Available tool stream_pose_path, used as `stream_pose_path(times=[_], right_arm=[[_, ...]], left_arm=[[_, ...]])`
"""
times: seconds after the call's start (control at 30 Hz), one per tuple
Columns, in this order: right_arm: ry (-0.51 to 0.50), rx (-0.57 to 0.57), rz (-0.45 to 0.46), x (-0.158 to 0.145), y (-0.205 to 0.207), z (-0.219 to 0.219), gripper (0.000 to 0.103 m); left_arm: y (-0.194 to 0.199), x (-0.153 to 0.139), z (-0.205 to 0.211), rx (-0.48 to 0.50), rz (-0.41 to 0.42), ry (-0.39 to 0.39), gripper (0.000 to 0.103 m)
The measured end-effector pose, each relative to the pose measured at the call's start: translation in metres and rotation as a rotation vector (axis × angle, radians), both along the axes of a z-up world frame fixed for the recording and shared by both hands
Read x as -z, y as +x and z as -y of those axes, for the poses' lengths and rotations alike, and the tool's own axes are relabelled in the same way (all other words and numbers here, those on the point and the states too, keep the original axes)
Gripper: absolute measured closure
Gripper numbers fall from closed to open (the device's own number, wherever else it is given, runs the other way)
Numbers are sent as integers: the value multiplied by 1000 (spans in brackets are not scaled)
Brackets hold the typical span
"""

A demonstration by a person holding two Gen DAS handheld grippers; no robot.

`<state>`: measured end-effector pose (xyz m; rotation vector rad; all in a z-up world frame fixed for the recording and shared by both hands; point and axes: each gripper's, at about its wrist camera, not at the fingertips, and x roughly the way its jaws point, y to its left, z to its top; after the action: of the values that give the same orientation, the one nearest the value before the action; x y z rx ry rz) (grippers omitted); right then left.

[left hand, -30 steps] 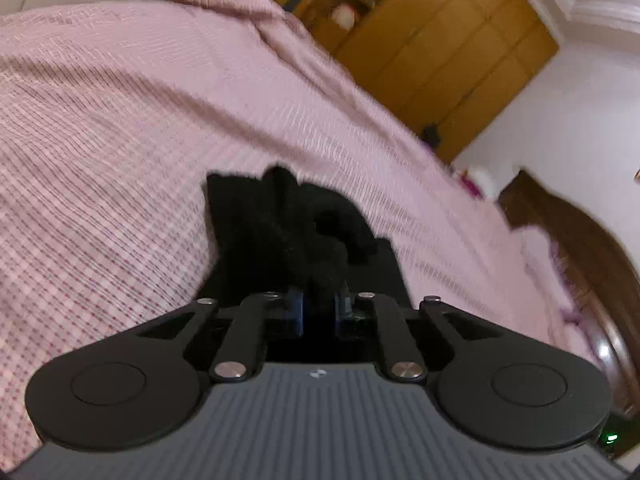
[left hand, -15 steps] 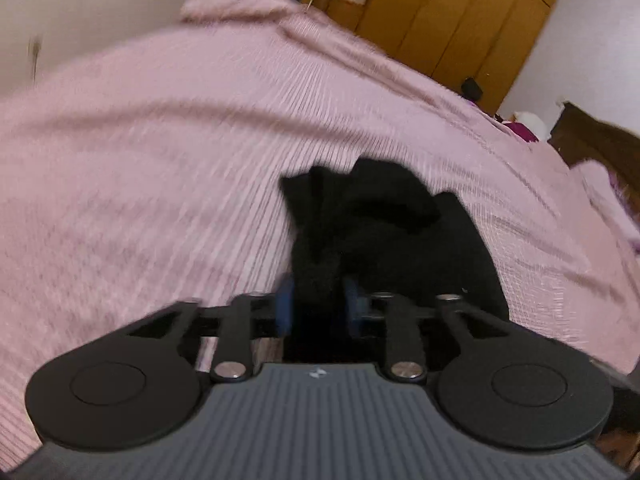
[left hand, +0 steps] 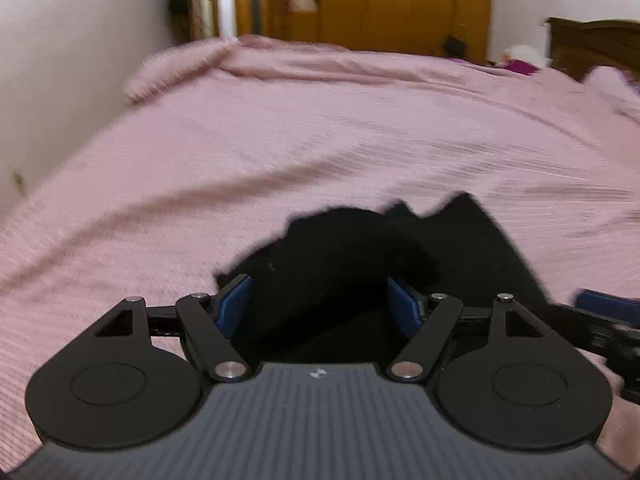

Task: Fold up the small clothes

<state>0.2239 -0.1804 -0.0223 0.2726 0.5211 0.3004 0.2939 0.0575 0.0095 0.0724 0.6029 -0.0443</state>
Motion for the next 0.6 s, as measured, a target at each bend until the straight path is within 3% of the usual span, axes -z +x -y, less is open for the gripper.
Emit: stream_pose_path(times=[0.13,0.23,0.37,0.47,0.6], right_arm=[[5,2,-10,8,12,-4,53],[20,-15,-38,18,20,-7,53],[26,-25,-55,30,23,-11,51],[50,-31,-67,33,23,-9,49],[74,-28,-66,30,22,-6,49]], left_arm=[[11,7,-22,-143,60,-51,26],[15,16,-46,-222,39,-93,25],[20,27,-75,-359,-24,-91,25],[14,30,-94,-354,-55,-198,25],[-1,14,-98,-312,-49,-207,25]])
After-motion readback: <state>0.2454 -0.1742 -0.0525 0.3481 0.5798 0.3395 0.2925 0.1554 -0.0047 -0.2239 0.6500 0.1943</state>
